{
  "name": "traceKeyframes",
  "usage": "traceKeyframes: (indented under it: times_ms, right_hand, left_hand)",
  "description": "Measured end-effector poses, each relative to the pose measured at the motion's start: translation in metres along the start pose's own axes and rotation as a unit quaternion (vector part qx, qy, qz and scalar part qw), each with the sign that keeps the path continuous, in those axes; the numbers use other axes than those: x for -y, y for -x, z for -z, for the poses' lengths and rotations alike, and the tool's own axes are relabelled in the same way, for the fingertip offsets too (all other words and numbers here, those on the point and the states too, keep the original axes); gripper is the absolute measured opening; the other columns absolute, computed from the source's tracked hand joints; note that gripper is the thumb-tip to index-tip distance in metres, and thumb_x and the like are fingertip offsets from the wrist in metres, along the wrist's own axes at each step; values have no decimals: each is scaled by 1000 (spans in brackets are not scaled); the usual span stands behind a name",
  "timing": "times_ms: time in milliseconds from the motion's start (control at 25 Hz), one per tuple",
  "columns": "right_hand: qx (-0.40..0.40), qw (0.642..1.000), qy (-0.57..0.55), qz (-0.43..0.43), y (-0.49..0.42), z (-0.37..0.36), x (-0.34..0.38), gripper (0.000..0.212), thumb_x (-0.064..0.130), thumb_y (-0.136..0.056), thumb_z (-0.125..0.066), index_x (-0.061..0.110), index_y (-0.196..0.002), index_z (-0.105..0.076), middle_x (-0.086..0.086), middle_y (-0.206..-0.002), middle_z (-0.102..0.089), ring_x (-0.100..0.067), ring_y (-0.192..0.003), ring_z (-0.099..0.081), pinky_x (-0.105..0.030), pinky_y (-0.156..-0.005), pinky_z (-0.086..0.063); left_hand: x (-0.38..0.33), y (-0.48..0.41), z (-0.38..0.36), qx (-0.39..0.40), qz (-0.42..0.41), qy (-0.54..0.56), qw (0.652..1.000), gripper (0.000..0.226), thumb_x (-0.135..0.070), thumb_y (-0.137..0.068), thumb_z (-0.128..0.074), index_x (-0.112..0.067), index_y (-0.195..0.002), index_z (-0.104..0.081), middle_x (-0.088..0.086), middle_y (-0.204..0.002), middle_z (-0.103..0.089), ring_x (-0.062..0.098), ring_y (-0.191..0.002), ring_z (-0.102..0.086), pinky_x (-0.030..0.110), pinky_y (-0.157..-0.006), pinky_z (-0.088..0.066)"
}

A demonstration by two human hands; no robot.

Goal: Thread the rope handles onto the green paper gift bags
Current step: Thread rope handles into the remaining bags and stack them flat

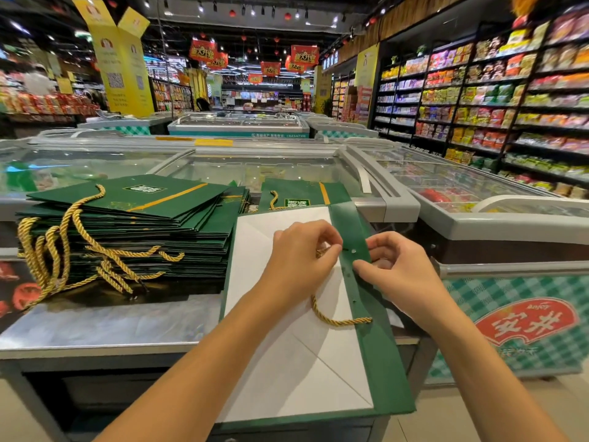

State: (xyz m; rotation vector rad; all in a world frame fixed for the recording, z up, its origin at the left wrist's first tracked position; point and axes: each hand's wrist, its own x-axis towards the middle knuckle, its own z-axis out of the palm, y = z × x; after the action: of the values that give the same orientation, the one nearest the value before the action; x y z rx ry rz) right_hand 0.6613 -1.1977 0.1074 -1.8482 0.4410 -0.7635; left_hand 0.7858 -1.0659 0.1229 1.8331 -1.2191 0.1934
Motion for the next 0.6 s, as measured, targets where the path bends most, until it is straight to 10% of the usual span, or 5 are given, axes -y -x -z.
traceKeyframes:
  times_ms: [600]
  right_hand:
    - [24,998,-18,61,0,6,-13,18,7,-97,-60,18,-109,-68,0,-101,-74,-21,-83,-74,-34,-67,-63]
  left_hand:
    - [16,0,-27,-47,-49,12,998,7,-16,-92,-71,-19,-97,-75,-13,-88,-66,6,-91,-57,9,-75,-42]
